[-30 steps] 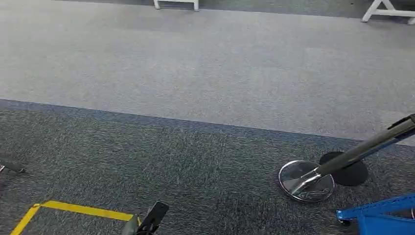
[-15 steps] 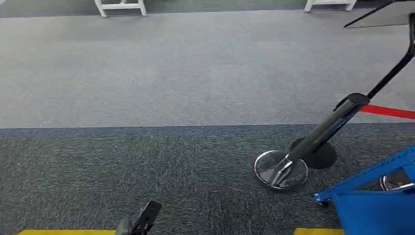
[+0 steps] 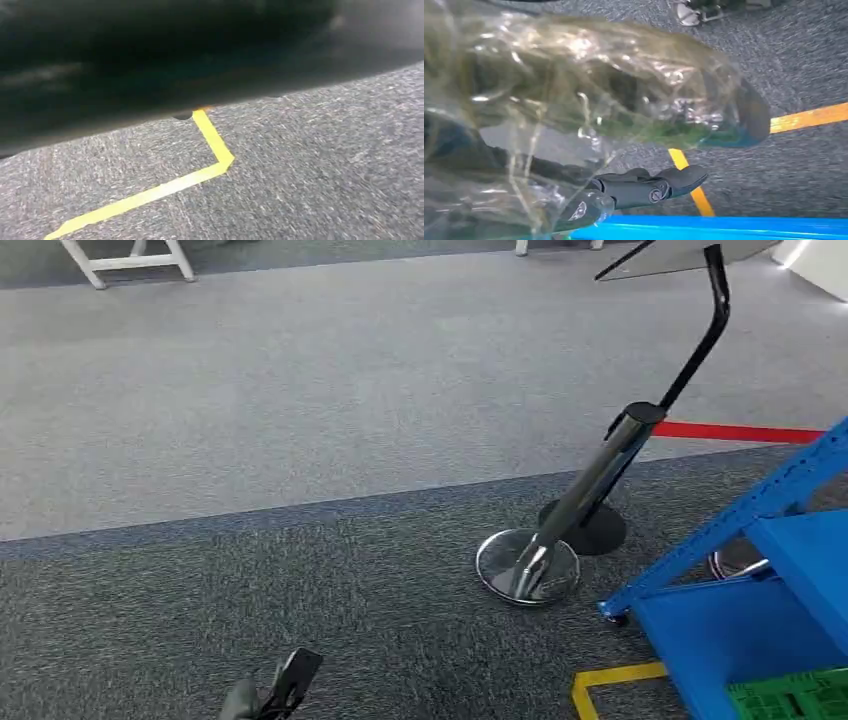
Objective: Take the parts from the cabinet and place them on the table.
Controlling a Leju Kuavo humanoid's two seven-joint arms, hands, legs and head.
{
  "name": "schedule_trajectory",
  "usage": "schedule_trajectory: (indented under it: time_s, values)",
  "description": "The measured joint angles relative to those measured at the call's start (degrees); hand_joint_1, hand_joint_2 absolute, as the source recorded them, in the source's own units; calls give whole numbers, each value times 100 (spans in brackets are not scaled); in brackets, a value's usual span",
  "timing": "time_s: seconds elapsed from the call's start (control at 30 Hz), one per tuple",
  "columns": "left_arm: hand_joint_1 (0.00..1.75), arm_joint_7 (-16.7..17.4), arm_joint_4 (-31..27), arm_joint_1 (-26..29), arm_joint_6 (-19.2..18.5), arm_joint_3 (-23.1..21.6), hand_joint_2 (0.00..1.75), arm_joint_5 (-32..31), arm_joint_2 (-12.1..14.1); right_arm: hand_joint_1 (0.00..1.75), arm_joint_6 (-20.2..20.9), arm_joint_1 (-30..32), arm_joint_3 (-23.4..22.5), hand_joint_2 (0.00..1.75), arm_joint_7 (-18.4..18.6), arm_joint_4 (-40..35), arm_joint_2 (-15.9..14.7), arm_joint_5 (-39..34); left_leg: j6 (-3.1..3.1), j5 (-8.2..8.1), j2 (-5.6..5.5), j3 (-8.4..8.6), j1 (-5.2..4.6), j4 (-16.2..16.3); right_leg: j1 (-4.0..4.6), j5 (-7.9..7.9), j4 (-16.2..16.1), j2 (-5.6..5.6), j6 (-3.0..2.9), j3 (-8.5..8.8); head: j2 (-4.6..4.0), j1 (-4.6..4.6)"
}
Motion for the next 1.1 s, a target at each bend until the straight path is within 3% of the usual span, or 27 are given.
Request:
schedule_trajectory:
  time_s: [0.03, 0.07, 0.17, 0.2, 0.23, 0.27, 0.33, 0.37, 0.4, 0.47, 0.5, 0.53, 0.6, 0.67, 0.7, 0.73, 0.77, 0.83, 0.87, 0.9, 0.93, 1.0, 1.03, 1.1]
  values:
    - [0, 0, 2, 5, 0, 29, 0, 0, 0, 0, 2, -22, 0, 0, -4, 0, 0, 0, -47, -33, 34, -12, -31, 16, 38, -34, -31, -23, -66, 77, -2, 2]
    - [0, 0, 2, 6, 0, 44, 0, -2, 0, 0, 2, -24, 0, 0, -13, 0, 0, 0, -71, -34, 62, 3, -34, 28, 41, -12, -33, 70, -148, 59, -2, -40]
    - [0, 28, 0, -5, -33, 88, 0, 20, -17, 0, -11, 13, -7, 0, 35, 0, -13, -33, -159, -45, 168, 40, 3, 22, 61, 5, -44, 204, -276, 33, 0, -28]
    - [0, 28, 0, -5, -63, 109, 0, 50, -17, 0, -20, 19, -18, 0, 61, 0, -20, -50, -202, -143, -34, 22, 28, 98, 45, 28, -61, 261, -321, 45, 0, -50]
    - [0, 24, 0, -2, -89, 142, 0, 74, -17, 0, -28, 12, -31, 0, 77, 0, -26, -57, -206, -349, -214, -87, 43, 366, 46, 34, -61, 309, -361, 42, -2, -66]
    - [0, 17, 0, 17, -125, 169, 0, 125, -17, 0, -31, 6, -35, 0, 92, 0, -28, -63, -210, -589, -303, -273, 43, 800, 53, 38, -60, 374, -380, 40, -2, -68]
    - [0, -2, 0, 63, -201, 208, 0, 203, -15, 0, -35, 28, -39, 0, 142, 0, -39, -81, -207, -949, -360, -718, 40, 1750, 79, 43, -59, 530, -403, 37, 0, -70]
    - [0, -18, 0, 76, -254, 245, 0, 267, -15, 0, -37, 47, -44, 0, 173, 0, -53, -87, -195, -935, -362, -810, 39, 1902, 93, 46, -59, 603, -408, 39, -2, -66]
    - [0, -35, 0, 82, -322, 298, 0, 330, -17, 0, -44, 70, -55, 0, 225, 0, -66, -87, -165, -772, -365, -782, 37, 1788, 108, 48, -58, 683, -410, 42, -2, -68]
    - [0, -77, 0, 82, -490, 381, 0, 444, -17, 0, -46, 102, -88, 0, 372, 0, -90, -63, -76, -239, -457, -425, 22, 969, 123, 59, -56, 849, -407, 48, -2, -63]
    - [0, -103, 0, 86, -583, 428, 0, 487, -17, 0, -42, 114, -96, 0, 437, 0, -96, -52, -25, -14, -615, -198, 7, 480, 121, 69, -56, 920, -401, 48, 0, -63]
    - [0, -118, 0, 94, -647, 466, 0, 509, -11, 0, -31, 126, -103, 0, 474, 0, -96, -50, 45, -4, -947, -82, 0, 207, 129, 78, -42, 974, -379, 28, -2, -59]
    - [0, -172, 0, 101, -730, 520, 0, 551, -19, 0, 28, 150, -116, 0, 538, 0, -107, -54, 34, -41, -889, -54, -5, 103, 91, 107, -33, 1108, -309, -46, 0, -66]
    - [0, -260, 0, 91, -728, 577, 0, 557, -28, 0, 70, 220, -131, 0, 571, 0, -116, -57, 67, -9, -792, -44, -25, 61, 64, 151, -83, 1223, -227, -67, -2, -63]
    - [0, -300, 0, 83, -726, 597, 0, 559, -42, 0, 96, 235, -138, 0, 586, 0, -144, -57, 69, 71, -692, -7, 51, -74, 72, 141, -51, 1214, -204, -94, -2, -59]
    - [0, -332, 0, 73, -717, 608, 0, 562, -46, 0, 103, 243, -142, 0, 590, -2, -160, -57, 72, 90, -624, 10, 29, -109, 110, 16, 69, 859, -192, -192, -2, -57]
    - [0, -378, -2, 71, -712, 614, 0, 578, -68, 0, 116, 235, -142, 0, 610, -2, -168, -55, 87, 95, -545, 7, 25, -115, 108, -217, 400, 620, -170, -336, -2, -4]
    - [0, -483, -2, 99, -704, 667, 0, 680, -72, 0, 138, 205, -142, 0, 621, -4, -203, -52, 90, 90, -340, 4, 12, -108, 86, -643, 1309, 459, -119, -744, -2, -7]
    - [0, -520, 0, 97, -695, 728, 0, 750, -72, 0, 146, 209, -142, 0, 621, -4, -203, -52, 87, 83, -248, -1, 13, -105, 72, -715, 1592, 431, -88, -874, -2, 4]
    - [0, -538, -2, 92, -695, 774, 0, 791, -72, 0, 160, 221, -142, 0, 621, -4, -221, -52, 83, 80, -174, 3, 14, -105, 51, -649, 1597, 412, -62, -862, -2, 0]
    - [0, -549, -2, 84, -695, 813, 0, 813, -72, 0, 162, 235, -144, 0, 621, -7, -238, -50, 65, 68, -101, 7, 21, -103, 33, -480, 1347, 384, -39, -716, -2, 2]
    - [0, -560, -2, 76, -699, 868, 0, 839, -90, 0, 162, 237, -149, 0, 621, -11, -273, -50, 17, 37, 21, 35, 40, -91, 2, -62, 382, 220, -6, -160, -2, 0]
    - [0, -568, -2, 75, -702, 892, 0, 839, -85, 0, 162, 223, -149, 0, 621, -15, -280, -50, -28, 10, 69, 58, 13, -64, 5, -25, -77, -117, 17, 94, -2, 15]
    - [0, -577, -2, 67, -702, 907, 0, 839, -83, 0, 168, 199, -149, 0, 621, -15, -278, -48, -95, -25, 140, 62, -27, -30, 33, -31, -74, -8, -158, 136, -2, -26]
